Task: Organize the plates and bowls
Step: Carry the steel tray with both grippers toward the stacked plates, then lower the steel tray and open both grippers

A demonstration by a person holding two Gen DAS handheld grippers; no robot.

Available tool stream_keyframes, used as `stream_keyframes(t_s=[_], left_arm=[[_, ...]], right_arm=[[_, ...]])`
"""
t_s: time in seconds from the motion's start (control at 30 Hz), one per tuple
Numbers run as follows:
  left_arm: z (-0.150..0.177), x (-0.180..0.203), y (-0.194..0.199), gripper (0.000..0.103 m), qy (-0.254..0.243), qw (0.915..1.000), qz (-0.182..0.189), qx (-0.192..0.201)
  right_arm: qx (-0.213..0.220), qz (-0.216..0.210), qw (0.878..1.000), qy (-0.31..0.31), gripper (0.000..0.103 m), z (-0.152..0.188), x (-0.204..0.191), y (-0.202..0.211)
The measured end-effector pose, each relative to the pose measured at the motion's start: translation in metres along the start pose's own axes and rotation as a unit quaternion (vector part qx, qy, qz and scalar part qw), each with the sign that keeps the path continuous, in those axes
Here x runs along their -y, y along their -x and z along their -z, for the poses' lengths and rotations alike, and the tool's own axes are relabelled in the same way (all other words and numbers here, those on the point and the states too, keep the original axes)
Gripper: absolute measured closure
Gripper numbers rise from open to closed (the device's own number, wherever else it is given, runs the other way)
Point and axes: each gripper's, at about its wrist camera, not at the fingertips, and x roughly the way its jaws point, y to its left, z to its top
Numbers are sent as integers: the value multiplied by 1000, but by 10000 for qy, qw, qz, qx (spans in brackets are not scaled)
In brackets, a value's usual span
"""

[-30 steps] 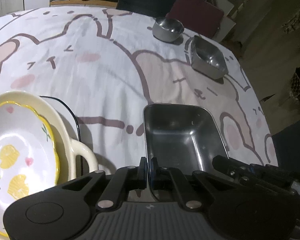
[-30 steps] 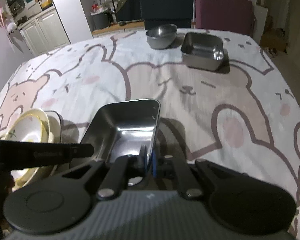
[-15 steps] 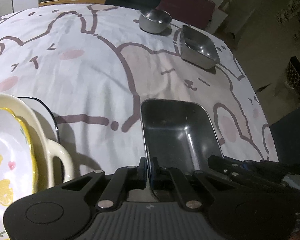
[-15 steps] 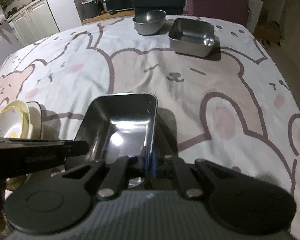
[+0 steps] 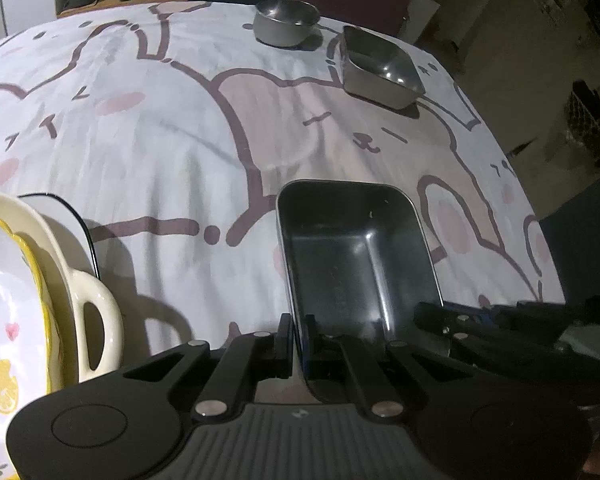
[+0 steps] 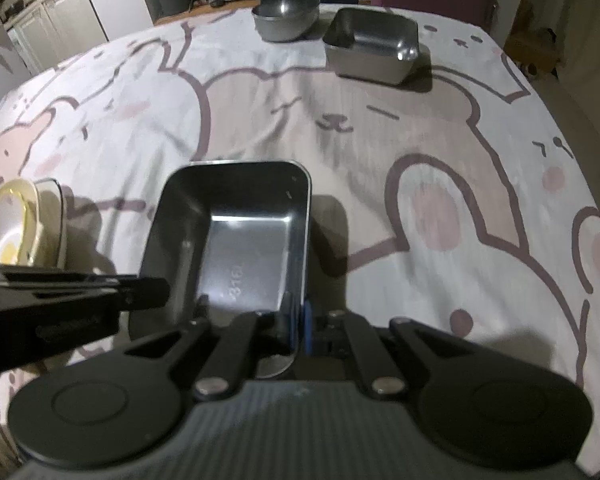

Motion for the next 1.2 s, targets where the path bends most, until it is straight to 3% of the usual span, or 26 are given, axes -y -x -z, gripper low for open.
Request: stream_keyframes(t_s=[0.43, 0.53, 0.57, 0.6, 0.63, 0.67, 0.7, 0.83, 0.97, 1.07, 1.2], left_arm=[[1, -2, 2, 98, -37, 9999, 80, -109], [1, -2, 3, 96, -39, 9998, 102, -135], [1, -2, 3, 93, -47, 9998, 115, -151], [1, -2, 4, 90, -72, 9998, 113, -161], [1, -1, 6, 80, -97, 9998, 103, -137], [1, 0, 9, 72, -138, 9998, 92, -93], [0, 0, 13, 71, -185, 9998, 92, -37], [-9, 8, 36, 56, -513, 9979, 46, 396], [-29, 17, 60, 14, -726, 9914, -76, 1086], [-49, 23, 65, 5, -890, 9874, -115, 1304], [-80, 29, 57, 0, -922, 9844, -103, 1498]], right_arm=[[-105, -59, 9999, 7, 96, 1, 1, -1], [-113, -133, 9998, -62, 92, 1, 3, -1], [-109, -156, 9998, -79, 88, 1, 3, -1], [-101, -179, 9997, -111, 75, 1, 3, 0], [-85, -193, 9997, -144, 66, 1, 4, 2], [-58, -186, 9997, -151, 49, 1, 4, 4], [-4, -173, 9997, -150, 39, 1, 4, 7], [290, -244, 9986, -380, 24, -1, 13, 25], [859, -83, 9930, -803, 10, -8, 31, 49], [1196, 43, 9879, -983, 1, -17, 43, 62], [1635, 201, 9805, -1072, 0, -36, 59, 68]])
